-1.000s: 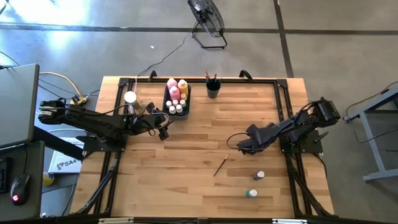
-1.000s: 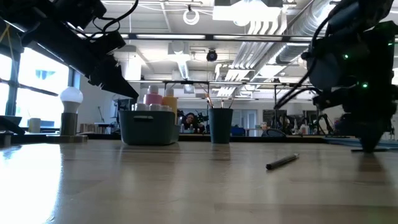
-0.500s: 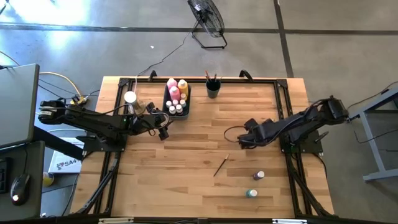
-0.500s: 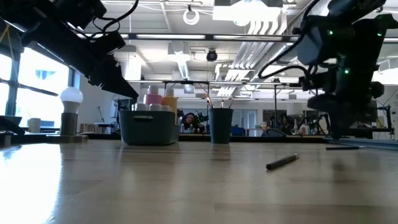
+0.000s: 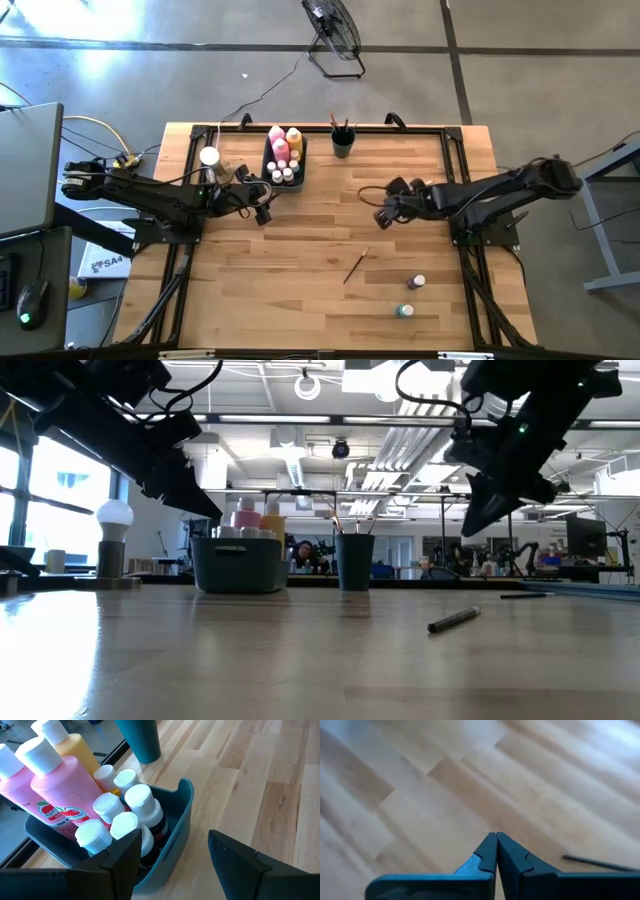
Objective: Pick & Place Paint Supplies
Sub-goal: Put the silver paint brush into the green cup
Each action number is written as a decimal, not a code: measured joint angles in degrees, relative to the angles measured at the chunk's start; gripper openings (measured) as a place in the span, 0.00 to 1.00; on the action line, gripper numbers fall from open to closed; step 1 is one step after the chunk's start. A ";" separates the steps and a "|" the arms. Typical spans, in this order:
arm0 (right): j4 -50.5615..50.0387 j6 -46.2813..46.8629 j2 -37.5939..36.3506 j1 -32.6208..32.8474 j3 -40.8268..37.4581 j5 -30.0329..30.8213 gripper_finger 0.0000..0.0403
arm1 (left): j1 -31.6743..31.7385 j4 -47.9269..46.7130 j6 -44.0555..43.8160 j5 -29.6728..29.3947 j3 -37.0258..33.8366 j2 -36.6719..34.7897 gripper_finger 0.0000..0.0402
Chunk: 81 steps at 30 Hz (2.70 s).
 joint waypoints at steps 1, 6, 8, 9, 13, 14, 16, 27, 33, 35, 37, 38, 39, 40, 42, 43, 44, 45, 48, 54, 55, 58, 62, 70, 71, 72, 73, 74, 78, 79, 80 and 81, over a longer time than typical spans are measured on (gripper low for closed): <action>0.00 -0.72 -0.32 -0.78 0.00 0.36 0.00 | 0.00 0.02 0.00 0.00 0.00 0.00 0.56; 0.03 -2.33 -0.62 -4.03 0.00 0.88 0.00 | 0.00 0.04 0.00 0.00 0.00 0.00 0.56; 0.03 -2.35 -0.62 -5.05 0.00 0.84 0.00 | 0.00 0.02 0.00 0.00 -0.01 0.00 0.56; 0.04 -2.24 -0.62 -5.54 0.00 0.87 0.00 | 0.00 0.04 0.00 -0.01 0.00 0.00 0.56; 0.66 -1.93 -0.62 -7.40 0.00 0.87 0.00 | 0.00 0.04 0.00 0.00 0.00 0.00 0.56; 0.97 -1.93 -0.62 -7.90 0.00 0.89 0.00 | 0.00 0.06 0.00 0.00 0.00 0.00 0.56; 1.77 -1.93 -0.62 -8.99 0.00 0.91 0.00 | 0.00 0.19 0.00 -0.02 0.00 0.00 0.56; 8.18 -6.14 -0.62 -13.61 0.00 0.48 0.00 | 0.00 4.52 1.64 -9.26 -0.02 0.00 0.56; 8.38 -12.73 -0.62 -13.69 0.00 0.49 0.00 | 0.00 11.88 14.85 -19.19 -0.02 0.00 0.56; 8.37 -12.81 -0.62 -13.69 0.00 0.50 0.00 | 0.00 12.91 16.80 -21.28 -0.02 0.00 0.56; 8.73 -12.62 -0.62 -13.69 0.00 0.50 0.00 | 0.00 13.36 18.27 -23.59 -0.02 0.00 0.56; 8.98 -12.62 -0.62 -13.69 0.00 0.49 0.00 | 0.00 13.36 18.54 -24.57 -0.02 0.00 0.56; 9.15 -12.62 -0.62 -13.69 0.00 0.49 0.00 | 0.00 13.33 18.52 -25.30 -0.02 0.00 0.56; 9.30 -12.65 -0.62 -13.69 0.00 0.50 0.00 | 0.00 13.34 18.32 -25.52 -0.02 0.00 0.56; 10.05 -13.57 -0.62 -13.69 0.00 0.50 0.00 | 0.02 13.36 18.12 -25.08 -0.02 0.00 0.56; 10.35 -14.48 -0.62 -13.69 0.00 0.50 0.00 | 0.00 13.35 18.12 -23.91 -0.02 0.00 0.56; 10.50 -15.41 -0.62 -13.69 0.00 0.48 0.00 | 0.00 13.37 18.10 -22.68 -0.02 0.00 0.56; 10.67 -16.18 -0.62 -13.69 0.00 0.49 0.00 | 0.00 13.52 18.10 -21.67 -0.02 0.00 0.56; 11.62 -18.56 -0.62 -13.69 0.00 0.50 0.00 | 0.00 13.88 18.10 -21.00 -0.02 0.00 0.56; 13.18 -19.98 -0.62 -13.67 0.00 0.50 0.00 | 0.00 13.79 18.10 -20.96 -0.02 0.00 0.56; 13.15 -19.94 -0.62 -13.67 0.00 0.50 0.00 | 0.00 13.79 18.10 -20.79 -0.02 0.00 0.56; 13.15 -19.97 -0.62 -13.67 0.00 0.28 0.00 | 0.02 13.76 18.11 -17.46 -0.02 0.00 0.56; 13.10 -20.37 -0.62 -13.67 0.00 -1.12 0.00 | 0.00 13.81 21.62 -12.95 -0.02 0.00 0.56; 13.16 -24.82 -0.62 -13.67 0.00 -1.06 0.00 | 0.03 13.79 22.36 -15.94 -0.02 0.00 0.56; 13.23 -24.84 -0.62 -13.67 0.00 -1.06 0.00 | 0.04 13.79 22.38 -16.61 -0.02 0.00 0.56; 13.42 -24.85 -0.62 -13.67 0.00 -1.06 0.00 | 0.06 13.79 22.55 -16.83 -0.02 0.00 0.56; 13.70 -24.86 -0.62 -13.67 0.00 -1.05 0.00 | 0.18 13.79 22.81 -16.83 -0.02 0.00 0.56; 14.04 -24.86 -0.62 -13.67 0.00 -1.06 0.00 | 0.71 13.78 23.06 -16.64 -0.02 -0.02 0.56; 15.16 -24.88 -0.62 -13.67 0.00 -1.21 0.00 | 5.42 13.43 23.19 -10.96 -0.02 -0.37 0.54; 15.43 -24.88 -0.62 -13.67 0.00 -1.23 0.00 | 7.05 13.19 23.15 -8.92 -0.02 -0.36 0.52; 15.66 -24.88 -0.62 -13.67 0.00 -1.29 0.00 | 8.80 13.14 22.94 -6.53 -0.02 -0.35 0.50; 15.70 -24.88 -0.62 -13.67 0.00 -1.65 0.00 | 10.45 13.30 22.49 -4.35 -0.02 -0.35 0.48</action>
